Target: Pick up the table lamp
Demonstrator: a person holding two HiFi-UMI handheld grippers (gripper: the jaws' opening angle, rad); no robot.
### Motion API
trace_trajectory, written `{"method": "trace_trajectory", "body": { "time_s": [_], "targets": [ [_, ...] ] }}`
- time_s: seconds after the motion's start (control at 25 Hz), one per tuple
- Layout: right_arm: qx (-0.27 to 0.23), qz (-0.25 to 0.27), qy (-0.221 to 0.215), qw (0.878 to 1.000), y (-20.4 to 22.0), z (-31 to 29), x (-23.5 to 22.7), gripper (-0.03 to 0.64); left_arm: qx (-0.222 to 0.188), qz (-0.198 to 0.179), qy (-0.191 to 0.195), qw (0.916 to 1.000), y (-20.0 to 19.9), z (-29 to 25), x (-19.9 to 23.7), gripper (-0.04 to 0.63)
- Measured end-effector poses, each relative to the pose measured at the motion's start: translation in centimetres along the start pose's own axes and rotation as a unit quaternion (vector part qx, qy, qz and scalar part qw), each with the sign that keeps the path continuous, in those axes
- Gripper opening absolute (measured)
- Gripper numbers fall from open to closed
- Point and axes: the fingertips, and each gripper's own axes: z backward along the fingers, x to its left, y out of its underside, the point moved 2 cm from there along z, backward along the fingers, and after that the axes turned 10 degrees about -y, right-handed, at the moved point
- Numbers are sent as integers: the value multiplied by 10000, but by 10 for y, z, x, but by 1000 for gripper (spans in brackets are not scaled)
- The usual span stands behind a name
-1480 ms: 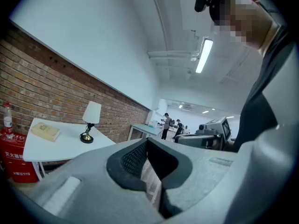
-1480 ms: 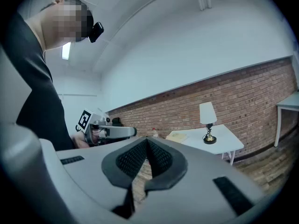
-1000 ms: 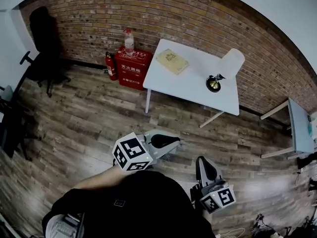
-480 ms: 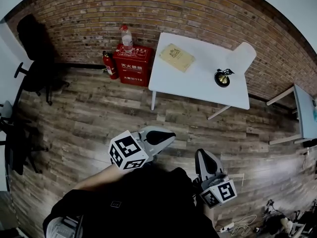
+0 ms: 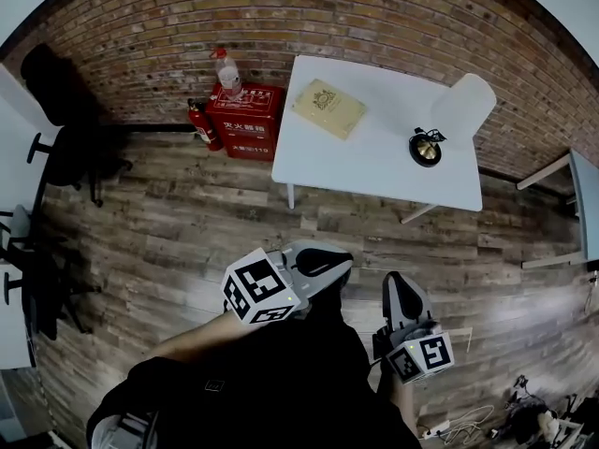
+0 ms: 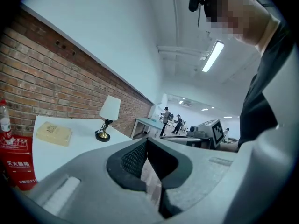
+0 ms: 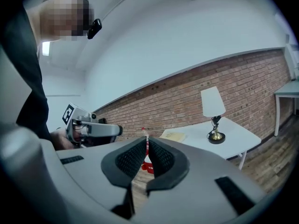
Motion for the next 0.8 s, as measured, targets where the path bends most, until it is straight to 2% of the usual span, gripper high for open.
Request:
{"method": "trace_trajectory", "body": {
  "time_s": [0.12, 0.32, 0.44, 0.56, 0.8],
  "targets": [
    [-62, 94, -163, 9998, -20, -23, -41, 15, 7, -56, -308, 9995, -15, -22, 29, 8],
    [143, 332, -266, 9990, -47, -50, -118, 17, 105, 40, -694, 9975, -40, -72, 80, 8],
    [172, 300, -436, 9984, -61, -59, -157, 30, 127, 62, -695, 9975, -56, -116, 95, 8],
    [123, 462, -626, 9969, -72, -65, -193, 117, 188, 43, -638, 9978, -66, -160, 105, 8],
    [218, 474, -562, 9971, -77, -66, -254, 143, 374, 118, -510, 9979, -72, -231, 117, 8]
  ]
}}
